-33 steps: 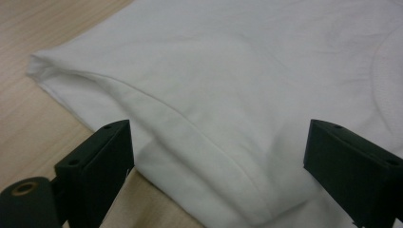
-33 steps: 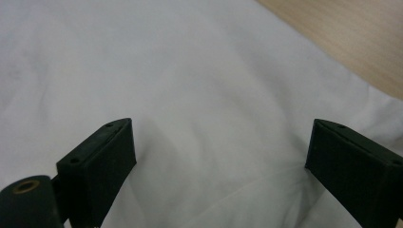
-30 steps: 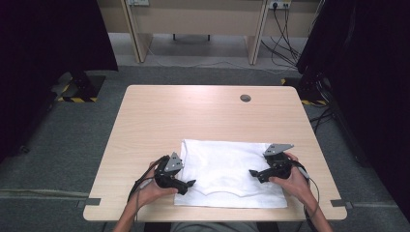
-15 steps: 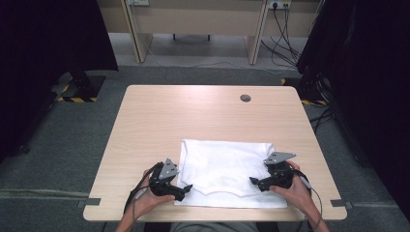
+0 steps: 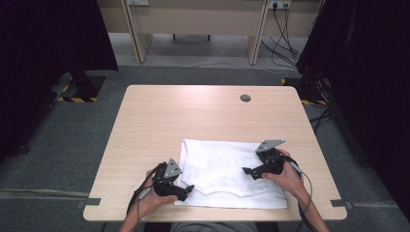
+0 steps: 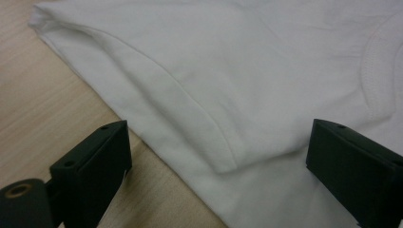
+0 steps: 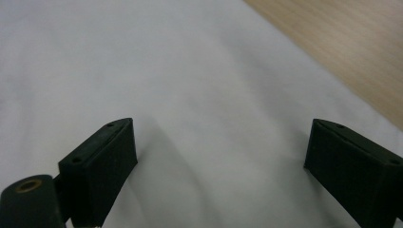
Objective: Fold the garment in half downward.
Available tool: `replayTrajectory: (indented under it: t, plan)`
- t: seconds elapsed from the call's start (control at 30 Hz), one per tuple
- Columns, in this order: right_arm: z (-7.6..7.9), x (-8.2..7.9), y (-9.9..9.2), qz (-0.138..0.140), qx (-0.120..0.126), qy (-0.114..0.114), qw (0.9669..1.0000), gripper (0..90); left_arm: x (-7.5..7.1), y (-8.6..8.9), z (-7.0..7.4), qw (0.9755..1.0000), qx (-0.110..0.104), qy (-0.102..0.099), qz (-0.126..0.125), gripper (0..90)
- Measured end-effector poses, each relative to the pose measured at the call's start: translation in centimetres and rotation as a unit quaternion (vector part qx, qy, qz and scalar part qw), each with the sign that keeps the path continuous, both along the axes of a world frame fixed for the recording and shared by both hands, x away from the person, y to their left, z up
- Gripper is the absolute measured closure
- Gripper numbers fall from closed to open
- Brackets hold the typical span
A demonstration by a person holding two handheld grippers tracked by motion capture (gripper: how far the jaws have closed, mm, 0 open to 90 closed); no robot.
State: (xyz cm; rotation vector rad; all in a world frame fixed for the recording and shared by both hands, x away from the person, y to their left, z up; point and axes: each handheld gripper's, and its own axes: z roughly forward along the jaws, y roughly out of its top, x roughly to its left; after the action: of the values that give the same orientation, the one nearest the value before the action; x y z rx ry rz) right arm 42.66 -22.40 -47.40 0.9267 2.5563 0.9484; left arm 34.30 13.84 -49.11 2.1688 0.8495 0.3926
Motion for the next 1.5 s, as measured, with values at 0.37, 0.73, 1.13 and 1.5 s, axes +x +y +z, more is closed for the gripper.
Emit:
replayTrajectory:
  t: [0.37,0.73,1.13,1.5]
  plan:
    - [0.8,1.8,-3.5,-0.080,0.013,-0.007,0.9967,10.5,0.0,0.0,0.0,1.0000,0.000,0.001,0.006,6.3]
    - [-0.1,1.3,-1.8,-0.052,0.000,-0.013,0.9985,7.4,-0.1,0.0,0.0,1.0000,0.000,0.001,0.009,6.3]
    - [0.9,-2.1,-2.0,-0.056,0.034,-0.025,0.9976,6.7,-0.1,0.0,0.0,1.0000,-0.001,0.001,0.010,6.2]
    - [-0.1,-4.3,-2.3,-0.055,0.050,-0.022,0.9970,6.7,-0.1,0.0,0.0,0.9999,-0.001,0.002,0.010,6.2]
